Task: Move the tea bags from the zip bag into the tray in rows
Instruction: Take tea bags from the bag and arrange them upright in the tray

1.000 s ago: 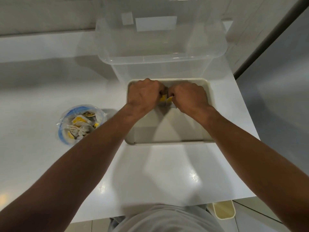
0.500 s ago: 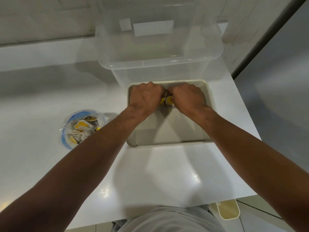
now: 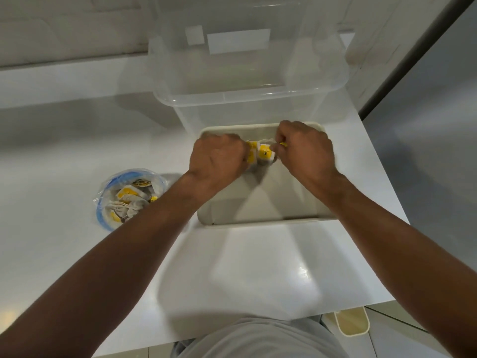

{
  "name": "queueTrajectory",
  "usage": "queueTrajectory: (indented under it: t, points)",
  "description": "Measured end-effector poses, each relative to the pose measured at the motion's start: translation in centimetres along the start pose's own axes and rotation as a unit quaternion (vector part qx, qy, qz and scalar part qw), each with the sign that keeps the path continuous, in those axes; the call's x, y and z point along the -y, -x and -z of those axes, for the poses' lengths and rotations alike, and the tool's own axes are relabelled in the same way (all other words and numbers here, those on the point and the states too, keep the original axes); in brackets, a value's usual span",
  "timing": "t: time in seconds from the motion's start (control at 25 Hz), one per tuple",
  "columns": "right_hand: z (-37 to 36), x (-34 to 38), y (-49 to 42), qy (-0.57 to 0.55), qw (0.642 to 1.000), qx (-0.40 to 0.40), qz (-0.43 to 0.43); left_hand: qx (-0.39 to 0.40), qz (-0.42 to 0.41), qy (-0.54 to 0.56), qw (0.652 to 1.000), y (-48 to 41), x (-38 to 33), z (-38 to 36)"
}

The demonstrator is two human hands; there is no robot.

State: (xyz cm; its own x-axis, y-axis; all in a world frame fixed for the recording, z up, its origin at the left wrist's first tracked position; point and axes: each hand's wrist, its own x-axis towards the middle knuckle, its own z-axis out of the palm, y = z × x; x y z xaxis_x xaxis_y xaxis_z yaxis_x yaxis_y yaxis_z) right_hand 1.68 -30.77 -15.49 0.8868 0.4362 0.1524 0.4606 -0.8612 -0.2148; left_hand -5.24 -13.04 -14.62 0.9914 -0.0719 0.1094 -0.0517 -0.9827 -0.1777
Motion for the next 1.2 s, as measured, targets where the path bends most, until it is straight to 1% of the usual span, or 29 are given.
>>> queueTrajectory:
  t: [0.04,0.12,0.2,0.28,0.32,0.4,0.44,0.52,0.56,0.6,0.68,0.76,0.88,0.96,1.04,1.08,1.16,1.2]
  points:
    - [-0.1,-0.2,0.4,0.009,0.999,0.021,-0.024,0.028,-0.023,-0.024,0.999,0.6,-0.2,0.0]
    - [-0.8,-0.2,1.4,0.043,0.995,0.086,-0.035,0.075,-0.066,-0.042,0.994,1.4,-1.0,-0.1]
    - [-1.3,0.3,1.8,0.035,0.988,0.144,-0.037,0.08,-0.09,-0.057,0.991,1.8,-1.6,-0.1]
    - [-1.2,0.9,1.6,0.025,0.983,0.176,-0.037,0.099,-0.1,-0.078,0.987,1.7,-1.7,-0.3]
    - [-1.2,1.1,1.5,0.028,0.983,0.179,-0.037,0.113,-0.083,-0.095,0.986,1.4,-1.6,-0.3]
    - [-1.0,1.2,1.3,0.035,0.984,0.171,-0.038,0.099,-0.068,-0.113,0.986,0.8,-1.3,-0.8]
    - [-0.8,1.3,1.3,0.031,0.984,0.169,-0.043,0.119,-0.066,-0.103,0.985,0.7,-1.2,-1.1]
    - [-0.7,1.1,1.2,0.017,0.984,0.17,-0.046,0.115,-0.064,-0.076,0.988,0.8,-1.2,-1.4]
    - [-0.7,1.1,1.1,0.014,0.984,0.174,-0.042,0.099,-0.061,-0.062,0.991,0.7,-1.2,-1.4]
    - [-0.7,1.1,1.1,0.015,0.983,0.178,-0.035,0.096,-0.059,-0.065,0.991,0.7,-1.2,-1.2]
    - [-0.8,1.1,1.1,0.019,0.981,0.19,-0.029,0.098,-0.047,-0.058,0.992,0.8,-1.0,-0.8]
    - [-0.8,1.1,1.2,0.019,0.98,0.195,-0.031,0.098,-0.036,-0.027,0.994,1.0,-0.8,-0.2]
    - [-0.3,1.1,1.4,-0.013,0.986,0.157,-0.045,0.083,-0.009,0.092,0.992,1.7,0.3,1.1]
    - [0.6,1.5,1.8,-0.084,0.984,0.145,-0.061,0.105,0.014,0.203,0.974,2.5,1.7,2.2]
    - [1.6,2.3,2.3,-0.2,0.966,0.152,-0.059,0.119,0.03,0.339,0.933,3.5,3.1,3.3]
    - [2.1,2.9,2.7,-0.252,0.954,0.154,-0.055,0.109,0.041,0.401,0.909,4.2,3.8,3.8]
    - [3.2,4.5,3.6,-0.324,0.932,0.151,-0.053,0.082,0.072,0.485,0.868,5.6,5.0,4.4]
    - [3.6,5.2,4.1,-0.344,0.926,0.148,-0.052,0.073,0.087,0.507,0.854,6.3,5.6,4.6]
